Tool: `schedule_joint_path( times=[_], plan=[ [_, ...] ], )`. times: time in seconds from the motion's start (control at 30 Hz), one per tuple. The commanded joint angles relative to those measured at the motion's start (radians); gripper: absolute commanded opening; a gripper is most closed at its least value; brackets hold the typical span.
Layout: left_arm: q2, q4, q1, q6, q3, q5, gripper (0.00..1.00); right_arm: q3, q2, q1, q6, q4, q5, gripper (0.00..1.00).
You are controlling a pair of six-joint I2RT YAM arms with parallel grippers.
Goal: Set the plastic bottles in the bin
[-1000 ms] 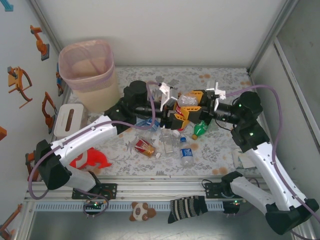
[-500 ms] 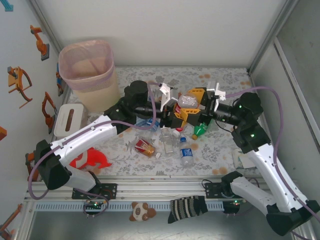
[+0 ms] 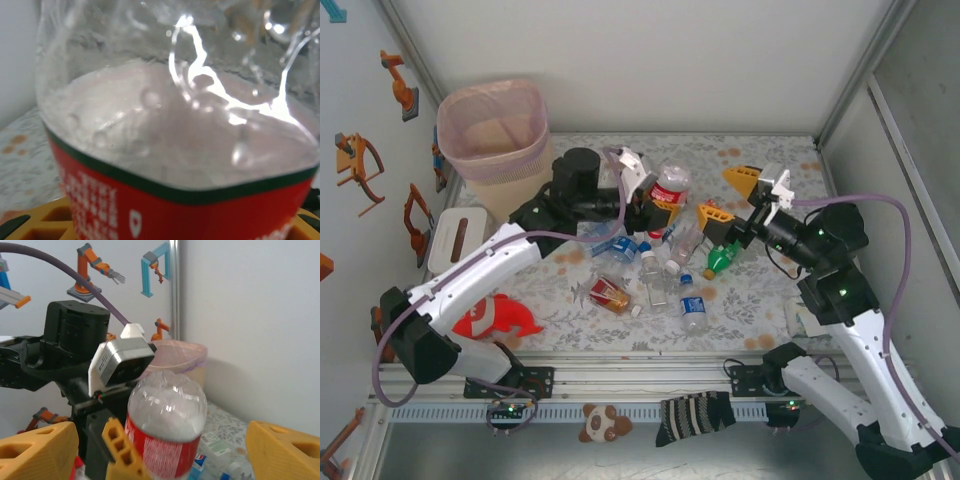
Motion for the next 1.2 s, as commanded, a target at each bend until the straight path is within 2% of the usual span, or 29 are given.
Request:
schedule_joint_path(
  times=[0.0,0.1,0.2,0.47,0.77,1.17],
  plan=[
    [-0.038,-0.090,0.040,0.062,0.071,-0.137,0.48,-0.021,-0.005,0.004,-0.022,0.000,0.064,0.86],
    [-0.031,-0.158,0.094,0.075,0.130,-0.206,0.49,-0.022,0.002,0.004,-0.026,-0.008,0.079,0.86],
    [-0.016,-0.220,0.179,0.051,0.195,-0.228,0.48,-0.024,0.007,0.004,-0.031,-0.010,0.088,0.85],
    [-0.012,-0.283,0.396,0.010,0.308,-0.328,0.48,-0.017,0.023,0.004,-0.047,-0.031,0.109,0.85],
    [0.076,-0.327,0.650,-0.045,0.439,-0.328,0.48,-0.022,0.029,0.004,-0.056,-0.050,0.119,0.85],
    [0.353,-0.548,0.818,-0.057,0.719,-0.313,0.46,-0.042,-0.014,0.004,-0.082,-0.113,0.155,0.84]
  ],
)
